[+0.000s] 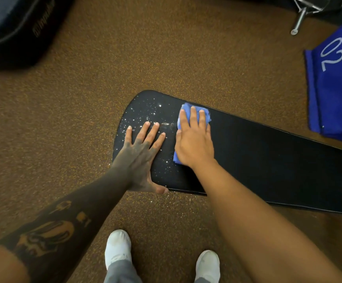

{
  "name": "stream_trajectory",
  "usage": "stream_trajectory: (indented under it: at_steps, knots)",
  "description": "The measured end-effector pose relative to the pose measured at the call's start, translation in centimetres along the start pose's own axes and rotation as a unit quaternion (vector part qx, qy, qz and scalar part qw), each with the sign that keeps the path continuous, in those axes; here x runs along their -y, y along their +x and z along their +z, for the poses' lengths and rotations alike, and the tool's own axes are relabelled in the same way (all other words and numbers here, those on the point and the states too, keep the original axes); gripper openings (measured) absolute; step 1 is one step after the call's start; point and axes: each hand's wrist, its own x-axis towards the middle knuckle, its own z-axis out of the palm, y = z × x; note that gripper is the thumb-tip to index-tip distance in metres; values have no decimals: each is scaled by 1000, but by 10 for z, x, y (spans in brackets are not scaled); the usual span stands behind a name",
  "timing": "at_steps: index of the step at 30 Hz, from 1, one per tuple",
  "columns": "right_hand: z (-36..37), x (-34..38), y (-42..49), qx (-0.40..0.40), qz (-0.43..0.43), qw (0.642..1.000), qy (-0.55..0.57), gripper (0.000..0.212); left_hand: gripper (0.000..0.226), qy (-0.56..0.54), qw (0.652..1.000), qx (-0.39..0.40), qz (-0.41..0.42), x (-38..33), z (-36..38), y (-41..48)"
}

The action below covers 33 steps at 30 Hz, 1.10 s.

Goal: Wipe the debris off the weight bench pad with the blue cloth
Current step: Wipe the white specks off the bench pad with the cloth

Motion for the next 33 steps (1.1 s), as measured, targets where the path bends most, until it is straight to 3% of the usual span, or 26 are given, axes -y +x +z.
stream_trajectory:
  at_steps: [2,7,12,17,21,26,30,33]
  knots:
    - [1,8,-4,-2,-2,1000,2,61,152,-3,1000,1,4,2,0,-2]
    - [1,1,-20,13,-113,993,-15,59,151,-11,1000,3,8,4,1,-2]
    - [1,12,19,-13,-23,1000,-10,60,144,-25,1000,-8,-1,4,1,-4]
    - [-2,3,14,24,-148,988,-22,59,136,-37,999,-15,-3,7,1,-6]
    - [-3,9,41,-9,-59,998,-11,60,132,-55,998,-28,-4,7,1,-6]
    - [-7,4,40,18,-157,987,-21,59,131,-64,997,-36,-3,8,2,-7]
    - [-8,15,60,-15,-39,999,7,62,129,-74,997,-37,-6,10,2,-8]
    - [0,29,49,3,-139,990,3,63,125,-110,990,-71,-42,10,6,-9]
